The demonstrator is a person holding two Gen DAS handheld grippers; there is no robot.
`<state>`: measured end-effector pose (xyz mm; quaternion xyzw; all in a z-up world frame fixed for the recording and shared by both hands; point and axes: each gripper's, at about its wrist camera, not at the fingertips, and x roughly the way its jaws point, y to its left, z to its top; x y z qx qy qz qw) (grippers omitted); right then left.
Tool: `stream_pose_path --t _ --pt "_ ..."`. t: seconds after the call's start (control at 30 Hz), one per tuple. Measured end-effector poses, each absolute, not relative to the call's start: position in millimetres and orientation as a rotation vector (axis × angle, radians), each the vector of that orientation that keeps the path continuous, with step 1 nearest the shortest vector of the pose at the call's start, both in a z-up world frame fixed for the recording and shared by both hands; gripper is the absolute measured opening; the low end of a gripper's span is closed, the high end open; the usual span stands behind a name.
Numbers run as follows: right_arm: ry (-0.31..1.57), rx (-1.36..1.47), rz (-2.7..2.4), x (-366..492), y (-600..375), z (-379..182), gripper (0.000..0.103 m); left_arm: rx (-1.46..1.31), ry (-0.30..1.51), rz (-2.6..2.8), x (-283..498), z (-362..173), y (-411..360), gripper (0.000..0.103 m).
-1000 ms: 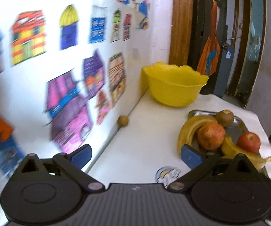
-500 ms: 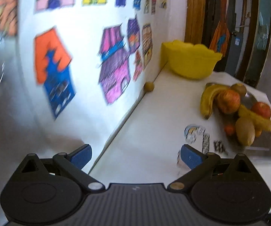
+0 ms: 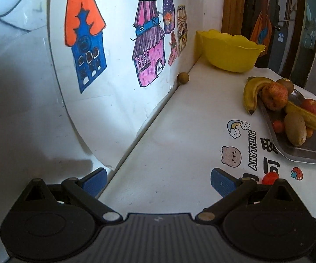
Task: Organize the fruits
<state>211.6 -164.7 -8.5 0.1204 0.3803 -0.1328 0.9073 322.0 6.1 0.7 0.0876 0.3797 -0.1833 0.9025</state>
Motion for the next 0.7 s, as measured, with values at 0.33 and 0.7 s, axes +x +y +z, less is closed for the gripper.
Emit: stream_pose_path --t 0.33,0.7 --pt "0.771 0.188 -0.282 218.1 -166.1 -16.2 0.100 0.178 0.800 -0.374 328.4 -1.8 -2.2 0.102" --pt "0.781 0.174 -0.213 227.7 -170.7 -29.2 0.084 0.181 0.818 -0.357 335.5 -9.4 -20.0 0.102"
